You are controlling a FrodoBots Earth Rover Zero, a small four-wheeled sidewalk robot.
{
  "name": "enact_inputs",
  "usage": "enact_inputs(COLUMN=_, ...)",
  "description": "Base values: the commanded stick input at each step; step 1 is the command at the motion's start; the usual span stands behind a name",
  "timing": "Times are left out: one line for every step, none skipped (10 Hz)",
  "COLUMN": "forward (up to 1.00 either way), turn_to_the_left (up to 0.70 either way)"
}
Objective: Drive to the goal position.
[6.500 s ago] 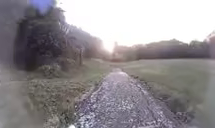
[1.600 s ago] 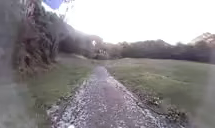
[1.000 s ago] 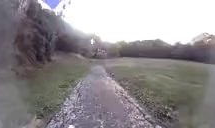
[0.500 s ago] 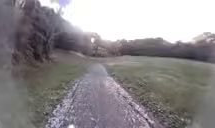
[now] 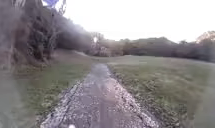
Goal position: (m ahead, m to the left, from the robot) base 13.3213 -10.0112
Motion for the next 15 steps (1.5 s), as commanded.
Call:
enact_inputs(forward=0.45, turn_to_the_left=0.0)
enact_inputs(forward=0.45, turn_to_the_left=0.0)
enact_inputs(forward=0.45, turn_to_the_left=0.0)
enact_inputs(forward=0.45, turn_to_the_left=0.0)
enact_inputs(forward=0.49, turn_to_the_left=0.0)
enact_inputs(forward=0.66, turn_to_the_left=0.0)
enact_inputs(forward=0.7, turn_to_the_left=0.0)
enact_inputs(forward=0.7, turn_to_the_left=0.0)
enact_inputs(forward=0.7, turn_to_the_left=0.0)
enact_inputs(forward=0.7, turn_to_the_left=0.0)
enact_inputs(forward=0.7, turn_to_the_left=0.13)
enact_inputs(forward=0.7, turn_to_the_left=0.14)
enact_inputs(forward=0.7, turn_to_the_left=0.14)
enact_inputs(forward=0.7, turn_to_the_left=0.14)
enact_inputs(forward=0.7, turn_to_the_left=0.14)
